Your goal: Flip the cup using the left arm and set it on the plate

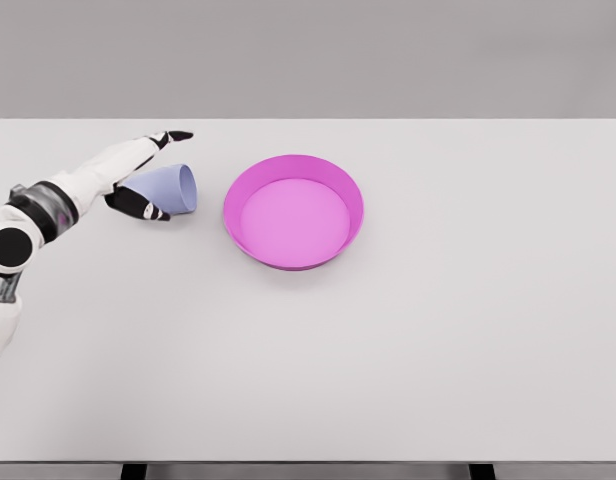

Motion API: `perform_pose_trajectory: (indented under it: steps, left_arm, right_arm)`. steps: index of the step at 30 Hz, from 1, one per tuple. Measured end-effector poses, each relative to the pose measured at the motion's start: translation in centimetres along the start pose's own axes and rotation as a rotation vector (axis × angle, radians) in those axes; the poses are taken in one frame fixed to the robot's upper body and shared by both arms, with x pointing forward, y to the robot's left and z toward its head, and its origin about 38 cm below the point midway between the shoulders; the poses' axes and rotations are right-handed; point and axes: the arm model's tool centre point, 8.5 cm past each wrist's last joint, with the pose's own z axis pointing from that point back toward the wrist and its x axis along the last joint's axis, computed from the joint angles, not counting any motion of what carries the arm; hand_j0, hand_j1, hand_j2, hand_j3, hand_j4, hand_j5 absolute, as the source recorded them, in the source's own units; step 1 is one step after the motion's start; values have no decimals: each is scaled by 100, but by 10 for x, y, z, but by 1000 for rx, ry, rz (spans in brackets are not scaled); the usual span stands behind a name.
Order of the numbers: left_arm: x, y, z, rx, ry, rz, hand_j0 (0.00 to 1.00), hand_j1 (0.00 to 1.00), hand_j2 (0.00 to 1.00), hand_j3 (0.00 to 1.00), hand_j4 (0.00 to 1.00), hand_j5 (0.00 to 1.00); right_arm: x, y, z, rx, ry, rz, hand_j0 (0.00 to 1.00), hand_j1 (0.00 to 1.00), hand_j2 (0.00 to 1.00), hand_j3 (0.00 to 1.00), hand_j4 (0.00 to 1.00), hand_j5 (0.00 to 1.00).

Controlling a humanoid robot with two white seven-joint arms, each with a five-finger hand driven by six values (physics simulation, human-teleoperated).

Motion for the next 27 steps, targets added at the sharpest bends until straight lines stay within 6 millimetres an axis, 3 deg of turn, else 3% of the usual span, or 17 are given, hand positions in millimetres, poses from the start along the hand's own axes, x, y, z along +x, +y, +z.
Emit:
perform_pose_trajectory:
  steps: [15,27]
  left_arm:
    - [-15,-2,-12,-9,154,-67,100,100,100,100,100,100]
    - [-8,-13,-25,-32,133,-47,100,100,100,100,100,100]
  right_arm:
    - [0,0,0,0,0,0,100,100,100,100,100,100]
    - [0,0,0,0,0,0,100,100,100,100,100,100]
